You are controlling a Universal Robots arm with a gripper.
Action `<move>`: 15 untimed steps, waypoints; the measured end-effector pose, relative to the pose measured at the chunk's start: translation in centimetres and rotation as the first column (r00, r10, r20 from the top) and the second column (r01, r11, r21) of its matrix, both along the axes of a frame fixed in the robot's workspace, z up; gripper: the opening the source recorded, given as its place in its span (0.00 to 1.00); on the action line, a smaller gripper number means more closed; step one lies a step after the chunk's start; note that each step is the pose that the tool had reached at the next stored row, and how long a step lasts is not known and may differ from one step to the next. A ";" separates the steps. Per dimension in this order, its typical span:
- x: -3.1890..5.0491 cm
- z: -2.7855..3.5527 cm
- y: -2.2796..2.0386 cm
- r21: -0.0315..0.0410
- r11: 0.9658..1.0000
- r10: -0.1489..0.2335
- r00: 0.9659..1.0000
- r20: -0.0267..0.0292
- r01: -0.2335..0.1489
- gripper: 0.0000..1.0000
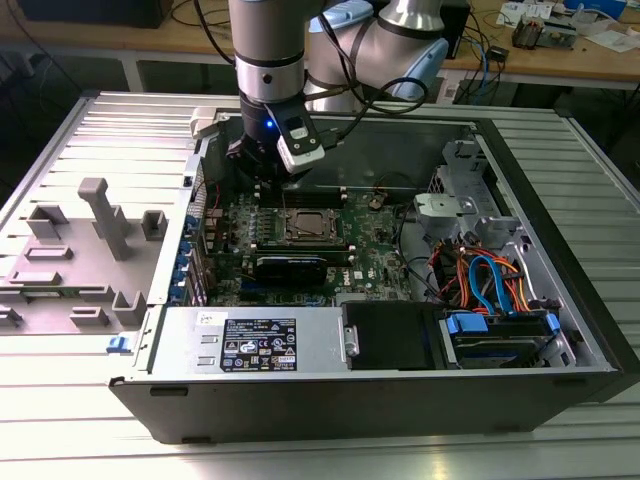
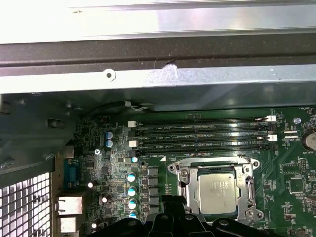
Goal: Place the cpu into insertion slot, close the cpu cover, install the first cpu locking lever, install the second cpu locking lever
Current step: 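Install the first cpu locking lever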
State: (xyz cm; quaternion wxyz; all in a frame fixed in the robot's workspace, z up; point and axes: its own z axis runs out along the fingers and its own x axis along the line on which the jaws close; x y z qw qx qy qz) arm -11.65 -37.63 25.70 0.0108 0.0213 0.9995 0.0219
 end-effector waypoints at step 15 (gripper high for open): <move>-0.77 0.00 0.00 0.000 1.000 0.000 1.000 0.000 0.000 0.11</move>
